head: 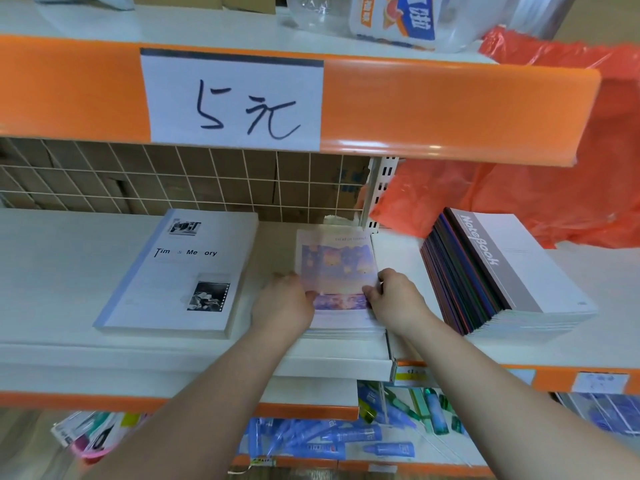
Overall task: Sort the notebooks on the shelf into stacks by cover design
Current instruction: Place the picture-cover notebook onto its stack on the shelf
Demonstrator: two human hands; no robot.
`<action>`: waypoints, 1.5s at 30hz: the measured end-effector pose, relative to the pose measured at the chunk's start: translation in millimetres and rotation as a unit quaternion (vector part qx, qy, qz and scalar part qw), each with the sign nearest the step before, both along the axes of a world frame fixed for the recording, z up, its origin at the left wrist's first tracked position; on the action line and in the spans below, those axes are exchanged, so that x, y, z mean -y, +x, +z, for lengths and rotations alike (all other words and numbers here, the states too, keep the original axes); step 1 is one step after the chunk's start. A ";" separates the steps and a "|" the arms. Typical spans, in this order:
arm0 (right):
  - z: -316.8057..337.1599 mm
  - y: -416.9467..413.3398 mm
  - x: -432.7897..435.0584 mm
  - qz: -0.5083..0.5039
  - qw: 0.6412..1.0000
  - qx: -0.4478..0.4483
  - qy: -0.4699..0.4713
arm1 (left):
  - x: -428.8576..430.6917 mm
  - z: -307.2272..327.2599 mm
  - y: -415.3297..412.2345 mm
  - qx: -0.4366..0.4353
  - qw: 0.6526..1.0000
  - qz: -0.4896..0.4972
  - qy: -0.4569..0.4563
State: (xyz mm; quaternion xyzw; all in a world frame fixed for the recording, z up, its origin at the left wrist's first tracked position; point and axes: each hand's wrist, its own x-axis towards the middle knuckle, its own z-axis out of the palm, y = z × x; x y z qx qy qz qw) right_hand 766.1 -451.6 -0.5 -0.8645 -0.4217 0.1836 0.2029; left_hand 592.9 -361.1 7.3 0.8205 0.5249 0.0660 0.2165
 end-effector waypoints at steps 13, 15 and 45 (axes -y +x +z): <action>-1.7 0.6 4.2 -0.004 0.999 -0.028 -0.018 | 0.9 -4.8 -3.2 0.053 0.998 0.010 -0.033; -2.8 1.9 4.2 -0.007 0.999 -0.043 -0.015 | 1.1 -5.7 -3.2 0.061 0.997 0.012 -0.034; 39.8 -23.0 14.1 0.182 0.956 0.209 -0.100 | 10.0 42.4 8.8 -0.109 0.966 -0.188 0.143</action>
